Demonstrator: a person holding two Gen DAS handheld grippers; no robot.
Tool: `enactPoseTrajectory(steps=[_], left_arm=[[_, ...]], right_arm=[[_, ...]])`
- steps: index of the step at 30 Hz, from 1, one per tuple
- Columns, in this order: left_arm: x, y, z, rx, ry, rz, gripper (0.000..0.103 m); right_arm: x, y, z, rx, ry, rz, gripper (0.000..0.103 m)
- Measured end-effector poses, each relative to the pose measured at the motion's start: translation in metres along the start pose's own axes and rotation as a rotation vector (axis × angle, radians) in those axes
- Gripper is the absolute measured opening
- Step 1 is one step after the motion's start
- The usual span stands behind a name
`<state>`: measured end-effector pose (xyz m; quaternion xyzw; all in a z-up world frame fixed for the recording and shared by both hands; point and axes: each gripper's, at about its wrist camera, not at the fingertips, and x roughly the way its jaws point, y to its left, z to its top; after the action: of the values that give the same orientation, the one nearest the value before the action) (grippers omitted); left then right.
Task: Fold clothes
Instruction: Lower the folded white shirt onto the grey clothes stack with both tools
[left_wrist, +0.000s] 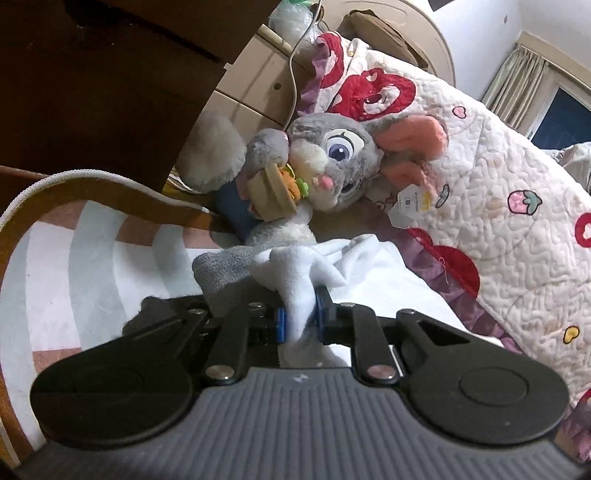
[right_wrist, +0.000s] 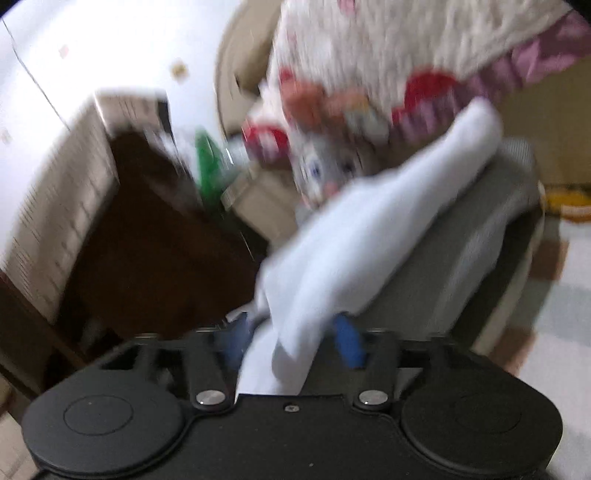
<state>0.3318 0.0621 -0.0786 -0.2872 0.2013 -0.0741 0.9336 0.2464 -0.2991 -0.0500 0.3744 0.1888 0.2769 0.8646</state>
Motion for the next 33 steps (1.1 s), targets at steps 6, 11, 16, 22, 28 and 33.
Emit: enactPoseTrajectory(steps=[6,11,16,22,28,33], left_arm=[[0.003,0.000,-0.001,0.005,0.013,0.008,0.015],[0.003,-0.008,0.000,0.081,-0.016,0.010,0.011],[-0.013,-0.025,0.012,0.160,-0.113,-0.007,0.010],[0.003,-0.026,0.008,0.137,-0.089,0.011,0.010],[0.009,-0.018,0.005,0.081,-0.062,0.074,0.024],[-0.016,-0.015,0.018,0.057,-0.171,0.224,0.039]], right_arm=[[-0.004,-0.058,0.063,0.182,-0.097,-0.086,0.074],[0.051,-0.074,0.093,0.149,-0.017,-0.262,0.074],[0.075,-0.040,0.110,-0.242,-0.074,-0.211,0.021],[0.074,-0.056,0.109,-0.314,-0.159,-0.325,0.019],[0.090,-0.067,0.098,-0.363,-0.062,-0.659,0.056],[0.072,-0.005,0.088,-0.583,-0.218,-0.793,0.056]])
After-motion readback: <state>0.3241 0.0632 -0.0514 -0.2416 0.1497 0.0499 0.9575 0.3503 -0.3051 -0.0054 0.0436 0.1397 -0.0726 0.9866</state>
